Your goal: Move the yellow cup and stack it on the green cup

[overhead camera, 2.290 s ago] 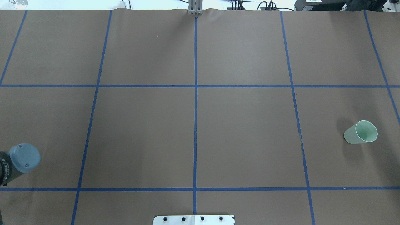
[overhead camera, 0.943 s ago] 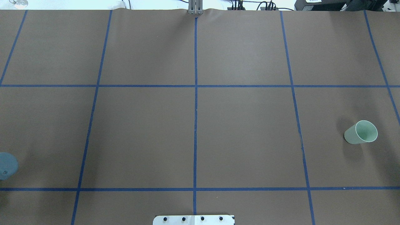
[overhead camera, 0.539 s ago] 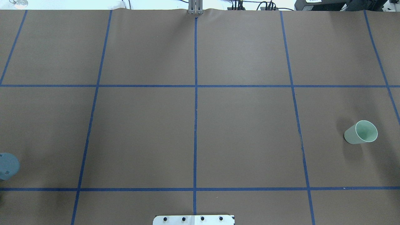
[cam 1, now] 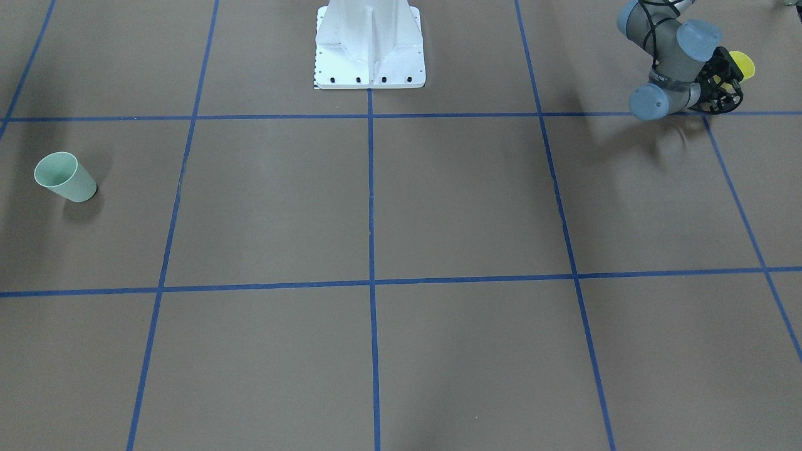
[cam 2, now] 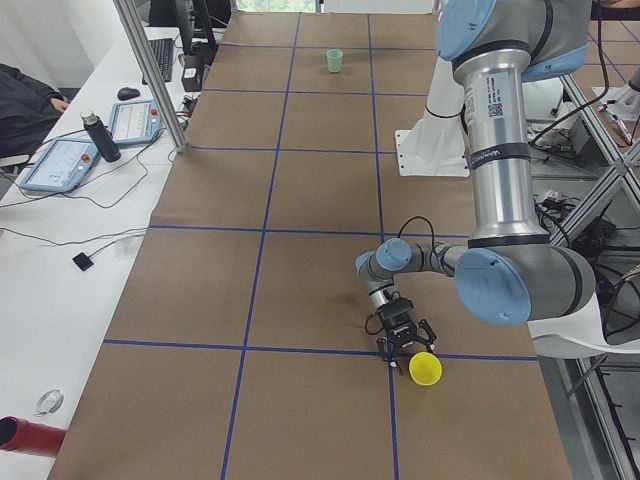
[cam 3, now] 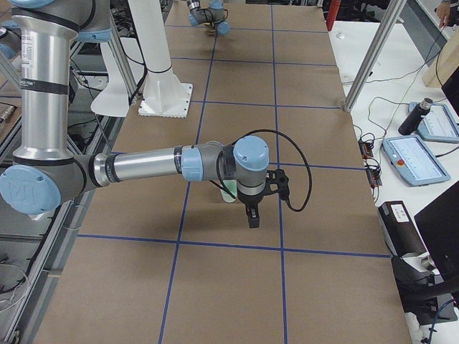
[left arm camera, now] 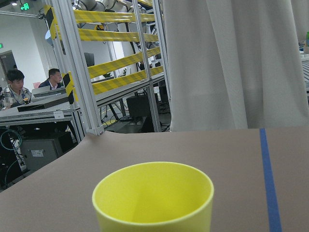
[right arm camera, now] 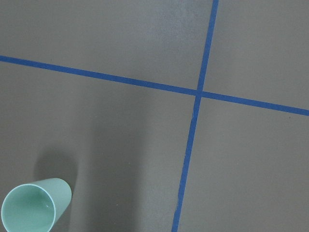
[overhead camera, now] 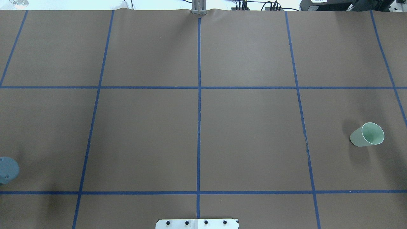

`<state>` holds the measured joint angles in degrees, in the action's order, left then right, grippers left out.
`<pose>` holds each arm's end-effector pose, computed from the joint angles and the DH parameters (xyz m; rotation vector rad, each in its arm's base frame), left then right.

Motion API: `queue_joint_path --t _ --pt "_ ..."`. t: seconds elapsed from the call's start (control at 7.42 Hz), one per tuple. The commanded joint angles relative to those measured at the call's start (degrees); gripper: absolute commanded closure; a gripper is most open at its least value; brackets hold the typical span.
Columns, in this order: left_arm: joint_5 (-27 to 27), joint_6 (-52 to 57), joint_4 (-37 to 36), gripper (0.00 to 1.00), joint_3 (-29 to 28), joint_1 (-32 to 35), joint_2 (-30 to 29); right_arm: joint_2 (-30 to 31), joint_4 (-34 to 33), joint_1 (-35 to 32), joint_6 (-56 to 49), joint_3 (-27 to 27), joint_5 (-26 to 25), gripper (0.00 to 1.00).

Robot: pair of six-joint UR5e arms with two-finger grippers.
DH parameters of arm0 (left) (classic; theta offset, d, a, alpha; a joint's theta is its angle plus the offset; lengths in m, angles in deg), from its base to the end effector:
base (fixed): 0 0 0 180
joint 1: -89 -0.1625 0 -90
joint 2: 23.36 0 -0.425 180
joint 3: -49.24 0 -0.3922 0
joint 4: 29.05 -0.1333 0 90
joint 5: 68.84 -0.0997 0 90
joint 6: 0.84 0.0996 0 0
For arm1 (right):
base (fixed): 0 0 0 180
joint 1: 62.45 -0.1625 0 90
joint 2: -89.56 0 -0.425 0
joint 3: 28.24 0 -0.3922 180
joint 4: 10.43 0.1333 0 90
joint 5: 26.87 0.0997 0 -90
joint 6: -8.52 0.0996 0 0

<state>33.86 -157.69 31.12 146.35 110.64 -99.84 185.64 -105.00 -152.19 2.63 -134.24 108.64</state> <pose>0.2502 -0.2191 0.7568 0.0494 -0.7393 -1.5516 0.0602 -0.4474 0.5777 0.1274 -0.7890 -0.1386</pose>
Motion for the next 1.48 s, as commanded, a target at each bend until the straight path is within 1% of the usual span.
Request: queue_joint_path --t 0.0,1.08,1.21,1.35 --pt "1.4 -1.4 0.0 0.0 -0.3 -0.9 -0.2 -0.1 0.0 0.0 0.0 0.0 -0.1 0.01" --pt "4.9 -1.7 -0.1 0.0 -3.5 -1.7 0.7 -0.6 0.0 -0.1 -0.1 0.4 -0.2 0.01" --pt "4.9 -1.8 -0.1 0.04 -3.6 -1.7 0.8 -0.5 0.0 0.0 -0.1 0.4 -0.2 0.01" --pt "4.9 -2.3 -0.1 0.28 -3.7 -1.7 0.9 -0.4 0.0 0.0 -0.1 0.4 -0.2 0.01"
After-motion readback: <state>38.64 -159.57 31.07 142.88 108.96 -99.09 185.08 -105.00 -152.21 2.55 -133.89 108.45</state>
